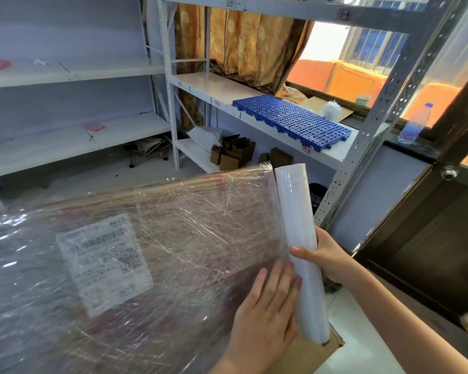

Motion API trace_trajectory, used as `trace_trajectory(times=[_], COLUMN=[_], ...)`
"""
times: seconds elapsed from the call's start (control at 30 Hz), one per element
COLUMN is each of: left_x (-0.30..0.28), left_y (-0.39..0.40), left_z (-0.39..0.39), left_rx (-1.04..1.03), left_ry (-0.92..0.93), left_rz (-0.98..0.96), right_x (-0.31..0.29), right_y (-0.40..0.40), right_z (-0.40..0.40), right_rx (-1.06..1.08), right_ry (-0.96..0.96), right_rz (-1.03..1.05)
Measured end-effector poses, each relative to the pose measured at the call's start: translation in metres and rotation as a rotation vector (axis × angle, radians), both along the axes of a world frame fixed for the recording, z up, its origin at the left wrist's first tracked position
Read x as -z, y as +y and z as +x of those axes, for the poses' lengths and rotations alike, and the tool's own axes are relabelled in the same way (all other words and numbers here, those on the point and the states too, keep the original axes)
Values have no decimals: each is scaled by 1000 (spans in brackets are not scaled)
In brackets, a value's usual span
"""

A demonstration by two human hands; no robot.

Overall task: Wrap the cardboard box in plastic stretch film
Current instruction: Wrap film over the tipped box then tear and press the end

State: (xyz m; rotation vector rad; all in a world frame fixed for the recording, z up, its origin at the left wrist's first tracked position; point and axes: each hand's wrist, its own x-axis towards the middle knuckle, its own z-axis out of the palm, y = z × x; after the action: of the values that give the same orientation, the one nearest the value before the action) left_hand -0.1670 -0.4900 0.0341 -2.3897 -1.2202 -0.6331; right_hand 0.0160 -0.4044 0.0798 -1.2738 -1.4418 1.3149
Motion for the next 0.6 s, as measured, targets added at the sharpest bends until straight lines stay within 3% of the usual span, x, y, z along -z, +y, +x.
trace_trajectory(times=[0.1,0.23,0.43,0.6], left_x=[-36,-68,-75,-94], left_y=[22,50,55,79], left_z=[-15,-34,-30,-20], left_rx=[-147,-334,-261,-281], left_ry=[-136,-37,-104,40], left_rz=[74,-23,72,53], right_x=[2,3,2,4], right_y=[-3,-6,-6,-9], right_z=[-1,0,-2,0], right_rx=[-11,-1,-3,9], right_ry=[55,65,57,55], right_rz=[-10,-12,2,9])
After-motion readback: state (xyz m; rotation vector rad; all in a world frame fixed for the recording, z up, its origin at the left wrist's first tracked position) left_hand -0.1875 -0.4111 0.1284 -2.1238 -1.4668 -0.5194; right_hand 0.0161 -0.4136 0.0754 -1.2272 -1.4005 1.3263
